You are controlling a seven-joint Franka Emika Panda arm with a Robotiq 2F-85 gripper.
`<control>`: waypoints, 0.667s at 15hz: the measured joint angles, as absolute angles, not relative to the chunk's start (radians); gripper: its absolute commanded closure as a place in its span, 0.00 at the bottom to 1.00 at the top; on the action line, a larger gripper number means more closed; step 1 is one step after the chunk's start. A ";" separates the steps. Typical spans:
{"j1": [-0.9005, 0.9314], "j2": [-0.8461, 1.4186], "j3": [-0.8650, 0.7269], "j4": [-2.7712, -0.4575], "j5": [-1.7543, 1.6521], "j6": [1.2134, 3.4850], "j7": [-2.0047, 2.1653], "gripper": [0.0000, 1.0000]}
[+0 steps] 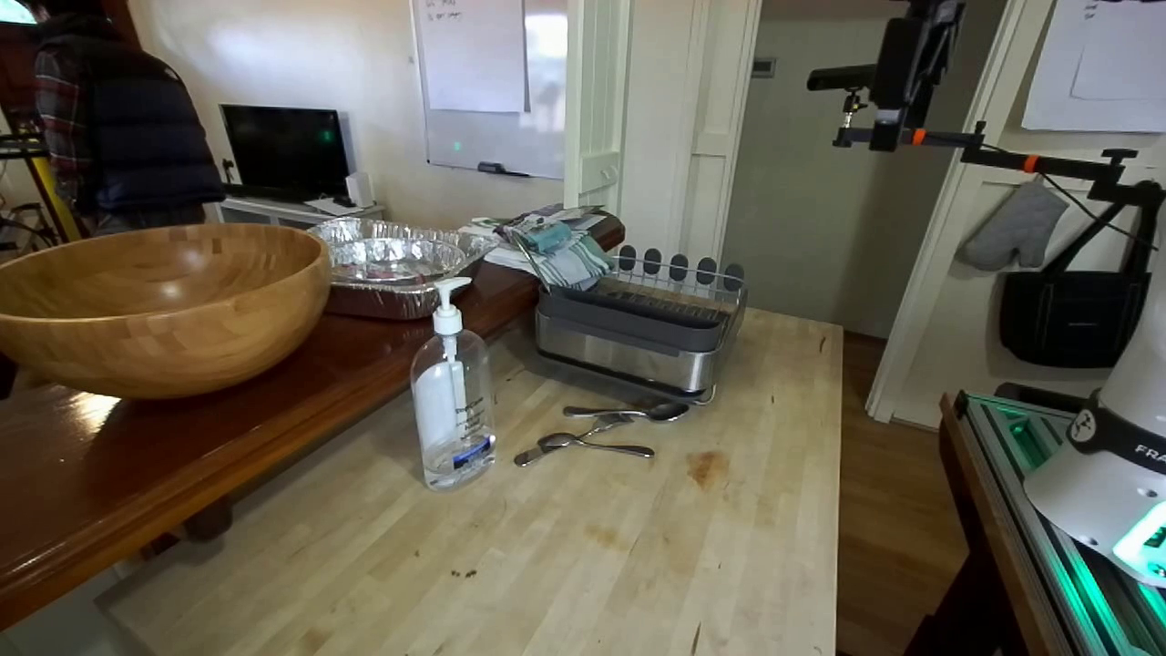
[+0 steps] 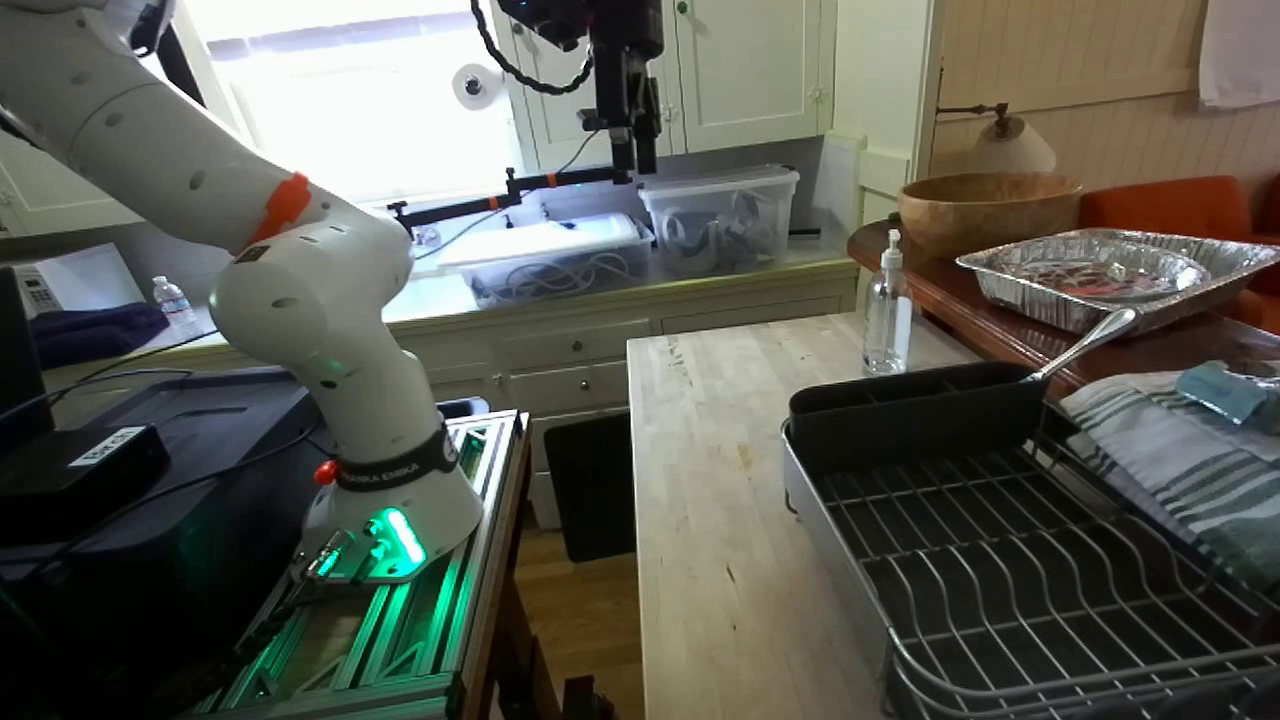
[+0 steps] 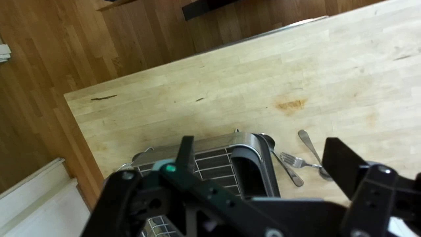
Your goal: Remove the silver knife from the dishrack.
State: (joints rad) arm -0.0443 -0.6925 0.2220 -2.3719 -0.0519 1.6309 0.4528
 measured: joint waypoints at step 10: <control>-0.091 -0.413 0.189 -2.227 -0.081 1.863 0.490 0.00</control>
